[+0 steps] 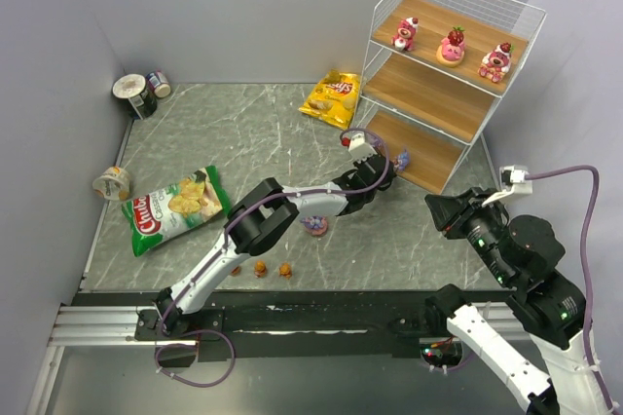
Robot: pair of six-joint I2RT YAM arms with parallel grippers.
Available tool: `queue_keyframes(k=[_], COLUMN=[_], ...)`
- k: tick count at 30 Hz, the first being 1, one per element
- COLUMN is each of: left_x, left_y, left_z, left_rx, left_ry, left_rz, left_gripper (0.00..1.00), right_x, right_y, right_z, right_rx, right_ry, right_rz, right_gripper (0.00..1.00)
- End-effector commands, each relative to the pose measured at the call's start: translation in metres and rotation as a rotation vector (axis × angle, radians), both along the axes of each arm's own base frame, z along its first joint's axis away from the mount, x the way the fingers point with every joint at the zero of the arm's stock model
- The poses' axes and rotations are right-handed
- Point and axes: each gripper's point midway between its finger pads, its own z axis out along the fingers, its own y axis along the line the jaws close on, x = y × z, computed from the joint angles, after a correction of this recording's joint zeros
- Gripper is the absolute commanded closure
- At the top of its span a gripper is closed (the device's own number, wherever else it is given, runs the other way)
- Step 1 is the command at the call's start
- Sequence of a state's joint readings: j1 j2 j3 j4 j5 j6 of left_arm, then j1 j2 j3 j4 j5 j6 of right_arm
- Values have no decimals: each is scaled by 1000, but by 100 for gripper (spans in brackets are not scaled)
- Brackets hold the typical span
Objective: Place and organize the plastic toys onto the shelf
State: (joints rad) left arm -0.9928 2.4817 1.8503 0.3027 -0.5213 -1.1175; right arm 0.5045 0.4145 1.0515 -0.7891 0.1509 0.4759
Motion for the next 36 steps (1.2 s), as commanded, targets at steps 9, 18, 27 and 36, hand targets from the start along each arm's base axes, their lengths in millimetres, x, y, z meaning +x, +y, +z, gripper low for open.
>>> queue_keyframes(k=[9, 18, 27, 36], left_x=[14, 15, 19, 31], left_y=[-5, -5, -4, -7], left_z=[-12, -20, -15, -19], left_rx=[1, 10, 4, 13], left_ry=[-13, -21, -58, -73], left_rz=[-20, -23, -16, -33], left_gripper=[99, 99, 96, 91], right_x=[0, 3, 4, 4], right_y=[-10, -12, -13, -15], right_z=[-1, -2, -3, -4], right_rx=[-20, -26, -25, -27], right_ry=[-27, -28, -30, -28], right_rz=[-42, -57, -66, -74], right_gripper=[73, 73, 73, 73])
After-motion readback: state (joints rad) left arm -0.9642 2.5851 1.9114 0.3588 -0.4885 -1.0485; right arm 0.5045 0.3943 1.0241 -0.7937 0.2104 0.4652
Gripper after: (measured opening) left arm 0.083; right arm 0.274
